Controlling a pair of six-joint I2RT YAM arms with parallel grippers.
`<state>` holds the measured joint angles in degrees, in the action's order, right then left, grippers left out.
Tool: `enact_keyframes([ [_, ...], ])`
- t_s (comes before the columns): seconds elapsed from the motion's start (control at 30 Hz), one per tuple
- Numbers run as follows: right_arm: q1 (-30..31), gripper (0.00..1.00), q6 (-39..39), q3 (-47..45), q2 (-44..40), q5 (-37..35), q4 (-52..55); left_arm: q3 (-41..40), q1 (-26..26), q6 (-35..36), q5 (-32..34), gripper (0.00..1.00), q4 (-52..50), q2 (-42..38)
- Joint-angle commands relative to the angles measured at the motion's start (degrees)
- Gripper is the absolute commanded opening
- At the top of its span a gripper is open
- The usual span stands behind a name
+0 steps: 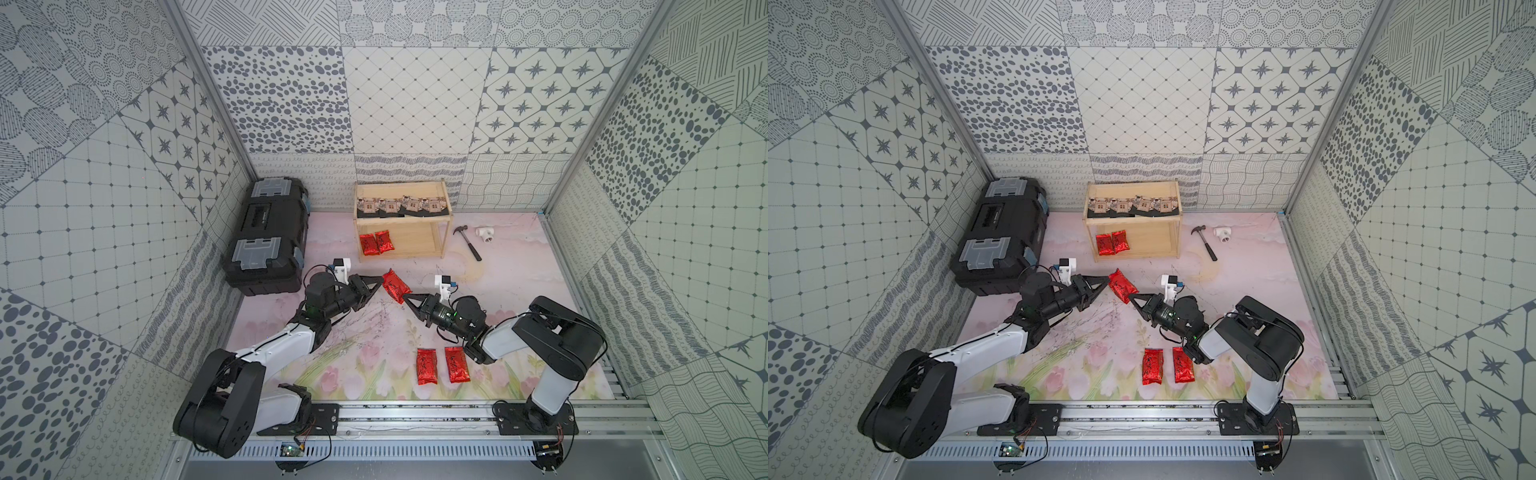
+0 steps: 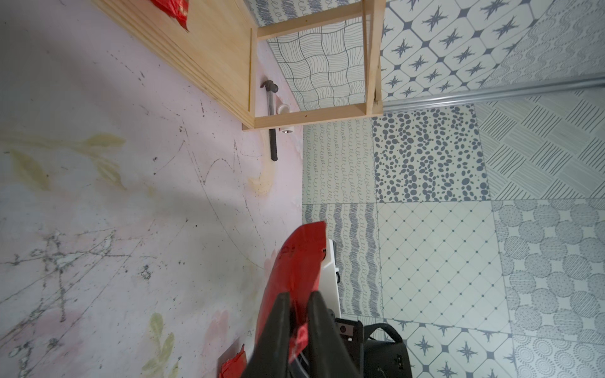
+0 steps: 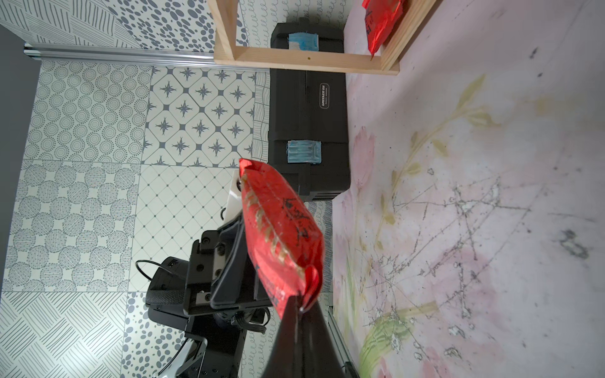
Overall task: Place the tea bags on the shelf by color
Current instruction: Pick up the tea bag from the center of the board, then place the tea bag on the shelf.
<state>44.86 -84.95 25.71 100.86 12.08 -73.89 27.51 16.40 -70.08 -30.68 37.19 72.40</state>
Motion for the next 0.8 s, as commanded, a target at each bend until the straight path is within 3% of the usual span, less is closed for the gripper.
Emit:
enact_keyframes([
  [0.0, -0.86, 0.0, 2.29, 1.08, -1.44, -5.53, 3.07, 2.83, -0.57, 6.29, -2.41, 0.61, -10.4, -3.95],
  [0.07, -0.92, 0.0, 3.84, 3.28, -1.02, -10.08, 6.23, 3.46, -0.98, 9.42, -1.35, 0.75, -15.94, -7.39],
  [0.13, -0.93, 0.0, 4.76, 6.24, 0.18, -14.82, 9.82, 4.61, -1.42, 12.85, -0.29, 0.82, -23.22, -9.7],
  [0.37, -1.01, 0.0, 5.34, 20.0, 7.64, -29.34, 20.02, 8.79, -3.6, 19.82, -1.18, 0.83, -37.34, -12.01],
  [0.5, -1.2, 0.0, 3.9, 27.27, 12.12, -35.35, 25.23, 9.31, -3.21, 21.21, -0.98, 0.83, -40.0, -11.57],
  [0.77, -4.26, 0.0, 2.76, 38.83, 20.22, -34.68, 32.82, 10.12, -2.57, 21.97, -0.87, 0.83, -43.56, -10.75],
])
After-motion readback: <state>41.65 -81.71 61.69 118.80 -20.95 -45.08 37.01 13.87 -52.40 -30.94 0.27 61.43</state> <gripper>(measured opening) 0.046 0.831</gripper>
